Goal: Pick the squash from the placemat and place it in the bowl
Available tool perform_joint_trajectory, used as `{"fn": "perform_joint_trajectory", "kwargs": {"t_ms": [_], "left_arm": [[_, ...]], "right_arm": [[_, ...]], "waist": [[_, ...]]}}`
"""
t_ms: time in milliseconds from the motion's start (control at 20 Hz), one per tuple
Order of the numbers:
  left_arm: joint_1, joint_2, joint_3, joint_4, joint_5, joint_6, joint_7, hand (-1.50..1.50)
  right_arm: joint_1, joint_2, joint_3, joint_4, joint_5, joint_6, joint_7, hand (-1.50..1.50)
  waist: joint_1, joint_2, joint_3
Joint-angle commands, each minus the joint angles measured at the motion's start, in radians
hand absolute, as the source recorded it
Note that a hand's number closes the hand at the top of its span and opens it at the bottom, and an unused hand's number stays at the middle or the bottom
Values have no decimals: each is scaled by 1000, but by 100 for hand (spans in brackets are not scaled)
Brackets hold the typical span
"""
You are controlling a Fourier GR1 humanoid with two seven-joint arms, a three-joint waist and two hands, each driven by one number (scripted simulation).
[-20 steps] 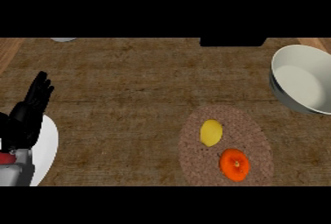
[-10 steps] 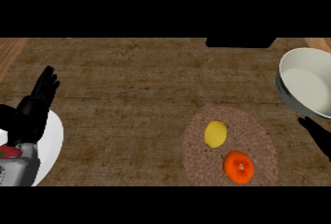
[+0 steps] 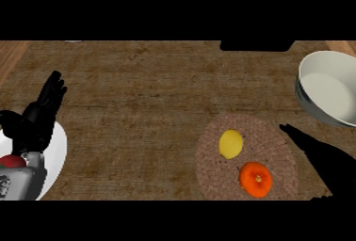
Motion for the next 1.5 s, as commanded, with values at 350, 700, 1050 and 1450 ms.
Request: {"fn": "perform_joint_trajectory", "kwargs": {"t_ms": [350,700,1050,1450], "left_arm": [[-4,39,68,-31,19,-38,42,0],[73,-22,56,-30,-24,-31,-24,0],[52,-27,80,-37,-23,-60,-11,0],[-2,-68,65,-57,-82,-38,45,0]], "right_arm": [[-82,21,89,118,117,102,27,-150],[-25,158,172,162,344,39,-2,-150],[22,227,153,278,369,75,-74,-150],[9,368,129,338,464,105,-79,-150]], "waist": [[-18,-5,1],[-22,-5,1],[-22,-4,1],[-21,-4,1]]}}
